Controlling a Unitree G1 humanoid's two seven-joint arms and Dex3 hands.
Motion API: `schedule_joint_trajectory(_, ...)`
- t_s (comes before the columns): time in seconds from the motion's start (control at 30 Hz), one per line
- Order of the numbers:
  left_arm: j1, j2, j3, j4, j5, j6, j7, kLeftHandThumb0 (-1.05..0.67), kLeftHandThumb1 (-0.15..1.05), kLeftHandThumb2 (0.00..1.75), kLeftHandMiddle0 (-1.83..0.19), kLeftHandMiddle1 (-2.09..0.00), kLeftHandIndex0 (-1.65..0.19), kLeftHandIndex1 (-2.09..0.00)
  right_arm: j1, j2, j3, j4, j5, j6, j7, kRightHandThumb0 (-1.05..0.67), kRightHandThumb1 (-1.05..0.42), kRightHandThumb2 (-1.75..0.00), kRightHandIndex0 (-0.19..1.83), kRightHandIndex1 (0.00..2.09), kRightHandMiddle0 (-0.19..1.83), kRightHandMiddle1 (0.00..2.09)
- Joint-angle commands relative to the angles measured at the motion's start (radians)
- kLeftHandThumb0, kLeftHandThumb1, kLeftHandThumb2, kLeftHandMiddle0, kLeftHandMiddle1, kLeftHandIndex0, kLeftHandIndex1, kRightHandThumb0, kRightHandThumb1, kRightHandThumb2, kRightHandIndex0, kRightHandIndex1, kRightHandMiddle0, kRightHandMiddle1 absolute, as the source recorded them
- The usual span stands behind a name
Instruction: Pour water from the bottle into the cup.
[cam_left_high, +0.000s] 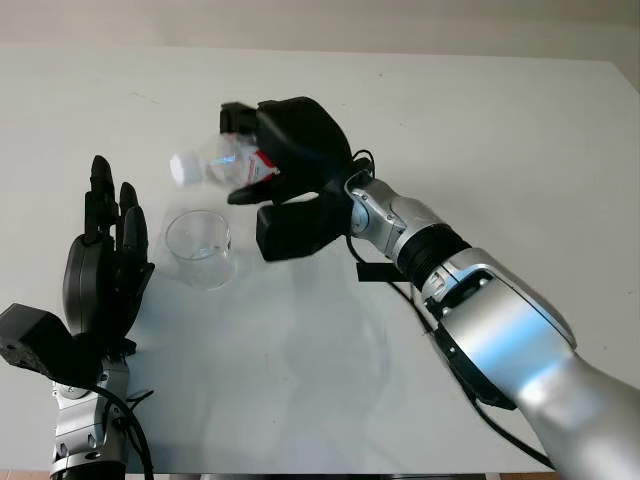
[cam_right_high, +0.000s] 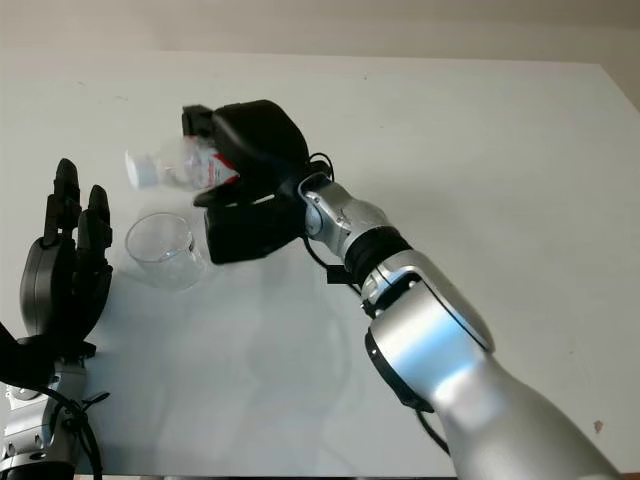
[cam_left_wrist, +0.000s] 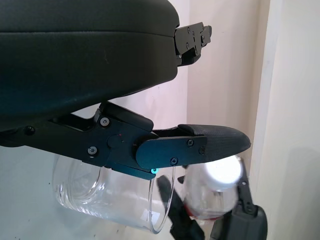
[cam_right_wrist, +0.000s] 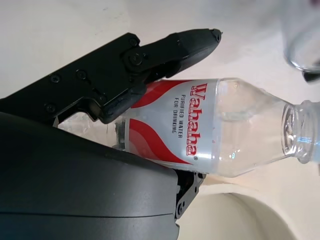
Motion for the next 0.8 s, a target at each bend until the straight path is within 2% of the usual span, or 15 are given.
schedule_joint_trajectory(0.0, 0.032, -0.019, -0.004, 0.011, 0.001, -0.011, 0.001, -0.79, 1.05, 0.46, 0.17, -0.05, 0.19, -0.05, -0.054, -0.017, 0.021, 0.002, -0.022, 0.005, -0.038, -0.41, -1.05, -0.35, 1.2, 2.09, 0.68, 2.09)
schedule_joint_trajectory(0.1, 0.029, -0.019, -0.003, 0.018, 0.001, -0.013, 0.001, -0.78, 1.05, 0.46, 0.17, -0.05, 0.18, -0.05, -0.072, -0.034, 0.052, 0.011, -0.056, 0.001, -0.083, -0.41, -1.05, -0.35, 1.2, 2.09, 0.67, 2.09)
schedule_joint_trajectory(0.17, 0.026, -0.02, -0.002, 0.023, -0.001, -0.016, -0.002, -0.78, 1.05, 0.46, 0.17, -0.05, 0.17, -0.05, -0.079, -0.042, 0.073, 0.014, -0.078, 0.005, -0.123, -0.42, -1.05, -0.36, 1.17, 2.09, 0.58, 2.09)
schedule_joint_trajectory(0.33, 0.022, -0.018, -0.002, 0.027, 0.001, -0.015, 0.0, -0.78, 1.05, 0.46, 0.17, -0.05, 0.18, -0.05, -0.09, -0.051, 0.113, 0.02, -0.118, 0.013, -0.201, -0.45, -1.05, -0.35, 1.17, 2.09, 0.72, 2.09)
schedule_joint_trajectory(0.57, 0.022, -0.02, -0.003, 0.028, -0.001, -0.013, -0.002, -0.78, 1.05, 0.45, 0.16, -0.06, 0.17, -0.06, -0.128, -0.06, 0.195, 0.026, -0.201, 0.011, -0.329, -0.46, -1.05, -0.27, 1.26, 2.09, 0.75, 2.09)
schedule_joint_trajectory(0.77, 0.017, -0.021, -0.007, 0.036, 0.001, -0.019, -0.007, -0.77, 1.05, 0.46, 0.16, -0.05, 0.17, -0.05, -0.145, -0.051, 0.215, 0.029, -0.212, 0.012, -0.373, -0.48, -1.05, -0.26, 1.3, 2.09, 0.84, 2.09)
